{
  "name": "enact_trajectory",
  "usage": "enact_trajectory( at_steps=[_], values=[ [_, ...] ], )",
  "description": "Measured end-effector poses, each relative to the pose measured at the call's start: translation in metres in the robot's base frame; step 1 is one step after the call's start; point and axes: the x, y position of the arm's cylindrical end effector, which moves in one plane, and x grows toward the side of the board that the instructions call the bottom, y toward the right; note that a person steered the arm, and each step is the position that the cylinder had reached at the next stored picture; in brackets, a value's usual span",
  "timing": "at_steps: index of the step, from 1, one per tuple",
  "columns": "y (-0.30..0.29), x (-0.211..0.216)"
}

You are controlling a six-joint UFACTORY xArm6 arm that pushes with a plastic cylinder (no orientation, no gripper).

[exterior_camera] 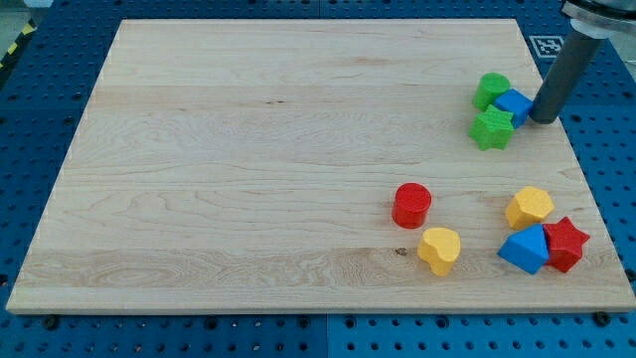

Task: Point at the blue triangle

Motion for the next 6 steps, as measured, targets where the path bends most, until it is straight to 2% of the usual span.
enact_trajectory(
  at_steps=[1,2,3,4,5,6],
  values=[
    [0.019,0.009],
    [0.060,0.060],
    [0.069,0.135],
    [0.050,0.201],
    [-0.003,0.228],
    [-0.026,0.226]
  ],
)
